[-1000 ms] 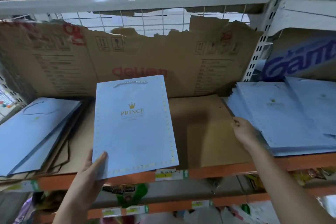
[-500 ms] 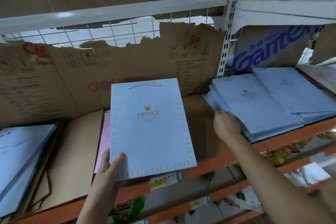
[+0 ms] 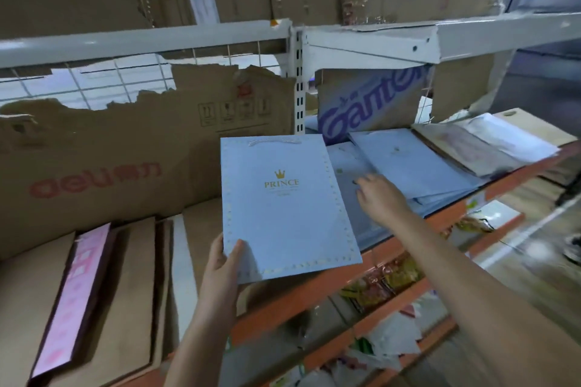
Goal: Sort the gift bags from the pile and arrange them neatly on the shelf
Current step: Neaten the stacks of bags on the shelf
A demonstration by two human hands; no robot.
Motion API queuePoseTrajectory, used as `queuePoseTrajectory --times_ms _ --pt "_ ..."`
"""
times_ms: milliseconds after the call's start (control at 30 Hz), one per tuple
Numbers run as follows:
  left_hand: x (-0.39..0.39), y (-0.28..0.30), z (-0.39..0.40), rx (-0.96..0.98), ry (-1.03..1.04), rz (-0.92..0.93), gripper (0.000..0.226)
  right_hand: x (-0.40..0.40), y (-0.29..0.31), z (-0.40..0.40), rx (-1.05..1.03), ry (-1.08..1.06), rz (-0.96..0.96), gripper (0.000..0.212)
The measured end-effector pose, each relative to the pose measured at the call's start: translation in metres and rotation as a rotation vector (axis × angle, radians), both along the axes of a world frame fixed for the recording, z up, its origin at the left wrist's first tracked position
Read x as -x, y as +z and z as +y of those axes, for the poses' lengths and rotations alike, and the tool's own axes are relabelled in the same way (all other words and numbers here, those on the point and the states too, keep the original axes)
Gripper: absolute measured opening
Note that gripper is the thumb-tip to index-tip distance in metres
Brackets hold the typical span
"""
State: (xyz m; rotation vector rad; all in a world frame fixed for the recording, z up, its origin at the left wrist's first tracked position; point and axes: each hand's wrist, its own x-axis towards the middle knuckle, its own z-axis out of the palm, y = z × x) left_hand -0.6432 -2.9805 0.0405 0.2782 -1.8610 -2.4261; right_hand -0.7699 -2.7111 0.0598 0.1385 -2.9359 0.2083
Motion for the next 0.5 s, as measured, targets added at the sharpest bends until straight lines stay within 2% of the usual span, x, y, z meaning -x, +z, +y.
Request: queuePoseTrajectory --times_ms 267,400,500 --pt "0.057 -0.012 0.113 0.067 0.177 -0.055 0.025 0.039 -0.01 0.094 0.054 0.027 -0.028 0.036" --pt "0.077 -0.021 0.147 0.256 0.293 -0.084 0.031 0.053 -0.014 0.122 0.076 0.054 -0.04 0.037" --pt "0.086 -0.026 0.161 0.414 0.342 -0.095 0.023 0.058 -0.017 0.135 0.085 0.085 -0.048 0.037"
